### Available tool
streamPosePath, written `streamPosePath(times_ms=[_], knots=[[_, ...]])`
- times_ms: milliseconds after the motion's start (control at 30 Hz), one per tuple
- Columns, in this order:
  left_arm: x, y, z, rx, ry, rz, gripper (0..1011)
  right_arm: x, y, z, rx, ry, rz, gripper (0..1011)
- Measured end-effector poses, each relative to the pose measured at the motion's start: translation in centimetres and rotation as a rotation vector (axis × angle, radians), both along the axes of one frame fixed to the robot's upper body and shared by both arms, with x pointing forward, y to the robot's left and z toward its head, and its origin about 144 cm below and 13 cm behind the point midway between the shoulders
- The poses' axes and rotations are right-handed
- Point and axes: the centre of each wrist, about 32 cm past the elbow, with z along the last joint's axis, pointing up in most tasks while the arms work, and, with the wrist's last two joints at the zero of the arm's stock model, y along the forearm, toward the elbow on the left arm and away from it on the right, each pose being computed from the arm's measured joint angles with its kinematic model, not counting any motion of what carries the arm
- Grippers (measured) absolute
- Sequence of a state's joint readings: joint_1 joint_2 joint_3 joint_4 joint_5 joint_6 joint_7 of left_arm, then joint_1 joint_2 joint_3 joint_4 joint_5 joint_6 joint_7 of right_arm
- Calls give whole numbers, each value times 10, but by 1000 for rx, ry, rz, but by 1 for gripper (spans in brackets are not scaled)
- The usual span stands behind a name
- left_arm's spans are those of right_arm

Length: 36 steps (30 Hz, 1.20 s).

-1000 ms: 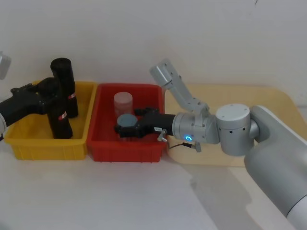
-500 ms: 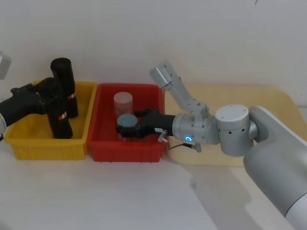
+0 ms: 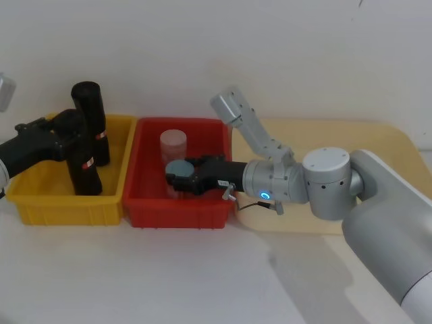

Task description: Pick up the garbage bag with the one hand and transfer it to the other hand.

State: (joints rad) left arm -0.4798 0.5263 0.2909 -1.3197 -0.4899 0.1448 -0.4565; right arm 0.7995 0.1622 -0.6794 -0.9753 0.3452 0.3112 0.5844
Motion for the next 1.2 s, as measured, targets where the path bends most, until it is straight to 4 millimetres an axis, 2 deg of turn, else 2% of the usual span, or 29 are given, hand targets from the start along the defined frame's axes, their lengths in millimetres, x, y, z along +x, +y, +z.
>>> streamPosePath(times_ms=[333, 500, 767, 867, 1200], knots=[[-1, -1, 1, 7, -5, 0, 519, -1, 0, 1, 3, -6, 1, 655], [-3, -5, 8, 14, -37, 6, 519, -4, -2, 6, 16, -27, 8, 655], [-8, -14, 35, 9, -120, 8, 519, -16, -9, 26, 65, -107, 15, 655], [-10, -19, 52, 3, -161, 2, 519, -22, -13, 36, 85, -142, 11, 655], [-11, -42, 92, -28, -233, -62, 519, -46, -38, 66, 144, -267, -54, 655]])
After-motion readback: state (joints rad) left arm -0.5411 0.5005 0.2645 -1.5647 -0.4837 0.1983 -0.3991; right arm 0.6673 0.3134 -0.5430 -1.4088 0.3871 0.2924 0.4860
